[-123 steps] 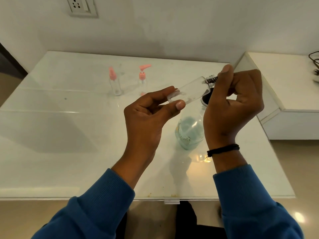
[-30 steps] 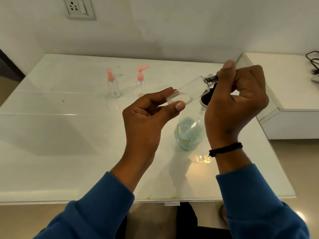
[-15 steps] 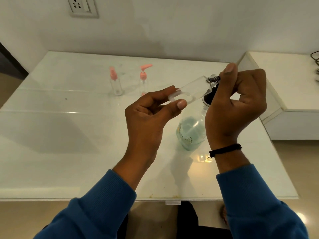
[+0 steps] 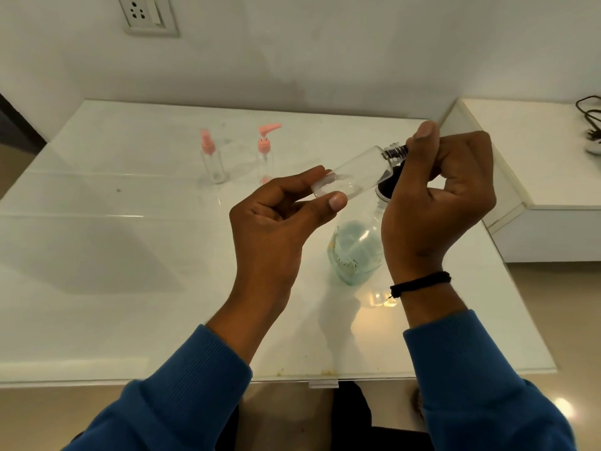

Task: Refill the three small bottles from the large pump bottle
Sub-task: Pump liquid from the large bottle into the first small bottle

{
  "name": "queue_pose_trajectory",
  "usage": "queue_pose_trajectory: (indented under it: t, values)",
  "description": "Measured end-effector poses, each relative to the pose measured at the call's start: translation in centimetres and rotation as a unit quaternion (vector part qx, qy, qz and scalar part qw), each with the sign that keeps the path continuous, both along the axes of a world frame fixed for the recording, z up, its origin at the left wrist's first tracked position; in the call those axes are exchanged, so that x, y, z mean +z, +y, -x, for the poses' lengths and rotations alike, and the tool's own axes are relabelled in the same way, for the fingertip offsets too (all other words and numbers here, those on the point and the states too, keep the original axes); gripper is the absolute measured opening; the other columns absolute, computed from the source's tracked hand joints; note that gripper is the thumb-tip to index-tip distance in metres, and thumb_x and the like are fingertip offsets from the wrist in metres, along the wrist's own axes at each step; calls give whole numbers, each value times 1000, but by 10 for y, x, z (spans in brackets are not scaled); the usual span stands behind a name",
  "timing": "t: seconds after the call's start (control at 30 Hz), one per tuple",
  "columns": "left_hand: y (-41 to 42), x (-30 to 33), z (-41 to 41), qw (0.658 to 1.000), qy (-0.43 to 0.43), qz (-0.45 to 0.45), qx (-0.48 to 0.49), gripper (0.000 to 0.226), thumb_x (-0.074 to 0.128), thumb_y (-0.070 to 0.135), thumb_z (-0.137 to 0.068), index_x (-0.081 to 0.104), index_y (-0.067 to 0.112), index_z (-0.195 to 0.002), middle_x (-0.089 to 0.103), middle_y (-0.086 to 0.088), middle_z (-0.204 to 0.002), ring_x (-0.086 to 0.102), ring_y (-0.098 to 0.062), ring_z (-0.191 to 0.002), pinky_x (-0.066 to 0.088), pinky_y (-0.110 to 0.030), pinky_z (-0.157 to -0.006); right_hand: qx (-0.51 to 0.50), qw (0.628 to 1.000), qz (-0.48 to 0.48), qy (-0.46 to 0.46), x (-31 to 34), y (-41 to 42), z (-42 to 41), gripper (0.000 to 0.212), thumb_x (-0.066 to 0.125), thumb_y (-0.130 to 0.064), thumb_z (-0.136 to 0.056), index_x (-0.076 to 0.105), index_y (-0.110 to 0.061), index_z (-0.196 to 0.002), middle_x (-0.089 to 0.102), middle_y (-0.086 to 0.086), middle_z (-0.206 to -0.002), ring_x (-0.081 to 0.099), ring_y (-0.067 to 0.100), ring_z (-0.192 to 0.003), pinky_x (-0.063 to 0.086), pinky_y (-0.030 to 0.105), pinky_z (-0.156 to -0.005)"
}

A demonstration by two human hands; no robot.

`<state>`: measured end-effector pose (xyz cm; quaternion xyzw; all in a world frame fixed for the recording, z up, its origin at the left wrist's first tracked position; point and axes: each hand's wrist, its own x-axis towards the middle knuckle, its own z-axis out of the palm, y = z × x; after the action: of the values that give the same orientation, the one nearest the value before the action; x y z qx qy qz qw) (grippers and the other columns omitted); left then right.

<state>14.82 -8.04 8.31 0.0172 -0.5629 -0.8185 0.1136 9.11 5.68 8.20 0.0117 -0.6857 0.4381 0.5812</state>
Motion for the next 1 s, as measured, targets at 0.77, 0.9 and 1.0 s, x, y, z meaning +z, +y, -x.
queue_pose_trajectory:
  t: [0.77, 0.9, 1.0]
  values:
    - [1, 1, -1, 1000, -7, -3, 4, 40, 81, 21, -67, 75, 14, -106, 79, -3, -104, 76, -25, -98, 61, -31, -80, 1, 1000, -6, 2, 1, 0, 2, 39, 64, -4, -98, 59, 3, -61, 53, 14, -62, 46, 23, -61, 38, 30, -56]
    - [0, 1, 0, 1000, -5, -6, 3, 40, 81, 21, -67, 75, 14, -106, 79, -4, -103, 76, -27, -97, 61, -33, -82, 7, 1000, -5, 3, 2, -1, 0, 36, 64, -3, -98, 60, 2, -62, 52, 15, -62, 44, 16, -62, 38, 23, -57]
    - [0, 0, 0, 1000, -9, -4, 3, 40, 81, 19, -68, 75, 13, -106, 79, -4, -103, 76, -26, -97, 61, -32, -81, 14, 1000, -2, 1, 0, -1, 0, 34, 64, -2, -97, 61, 2, -63, 52, 14, -63, 44, 14, -62, 37, 20, -58]
